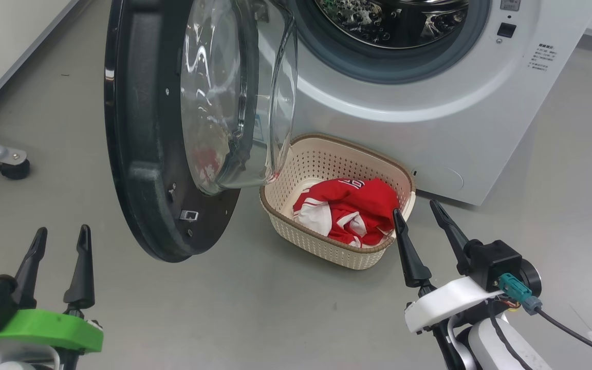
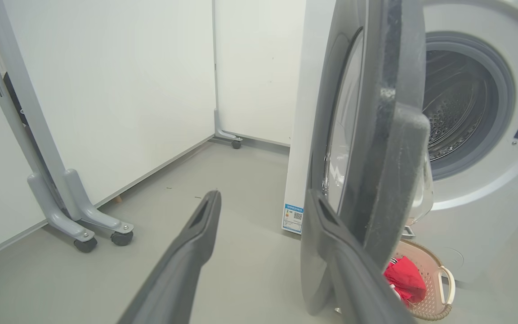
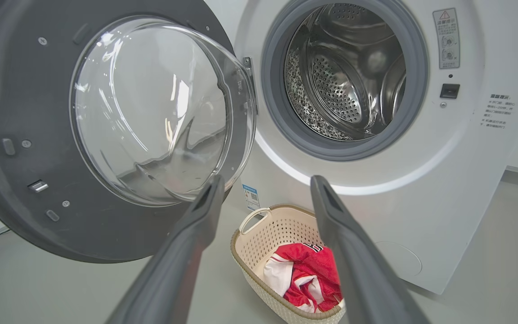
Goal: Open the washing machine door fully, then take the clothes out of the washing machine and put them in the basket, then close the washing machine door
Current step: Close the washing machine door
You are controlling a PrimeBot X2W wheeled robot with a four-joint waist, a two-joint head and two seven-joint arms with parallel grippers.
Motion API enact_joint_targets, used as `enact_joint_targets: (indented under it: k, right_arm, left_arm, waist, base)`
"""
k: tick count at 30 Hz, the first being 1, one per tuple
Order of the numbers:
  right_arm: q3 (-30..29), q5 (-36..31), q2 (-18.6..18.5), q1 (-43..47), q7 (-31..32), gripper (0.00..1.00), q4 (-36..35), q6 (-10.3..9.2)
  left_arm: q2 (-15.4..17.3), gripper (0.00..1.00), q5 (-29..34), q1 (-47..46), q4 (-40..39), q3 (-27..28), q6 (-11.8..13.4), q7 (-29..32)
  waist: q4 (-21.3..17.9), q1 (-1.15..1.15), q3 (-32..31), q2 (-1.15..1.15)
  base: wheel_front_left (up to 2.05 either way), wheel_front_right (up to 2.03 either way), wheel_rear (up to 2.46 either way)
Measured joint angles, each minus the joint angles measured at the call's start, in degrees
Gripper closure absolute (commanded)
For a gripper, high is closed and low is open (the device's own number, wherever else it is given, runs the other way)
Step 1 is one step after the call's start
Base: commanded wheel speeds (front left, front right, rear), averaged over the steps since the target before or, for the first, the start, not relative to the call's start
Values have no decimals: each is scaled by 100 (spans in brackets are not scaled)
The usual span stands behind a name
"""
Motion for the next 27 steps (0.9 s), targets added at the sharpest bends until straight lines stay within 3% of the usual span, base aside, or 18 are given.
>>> enact_joint_targets:
  k: [27]
  right_arm:
    - [1,7,-3,-1,-23,0,8,0]
  left_arm:
    - [86,0,65,2,287,-205,0,-416]
  waist:
    - [13,1,-34,0]
  base:
    - [0,0,0]
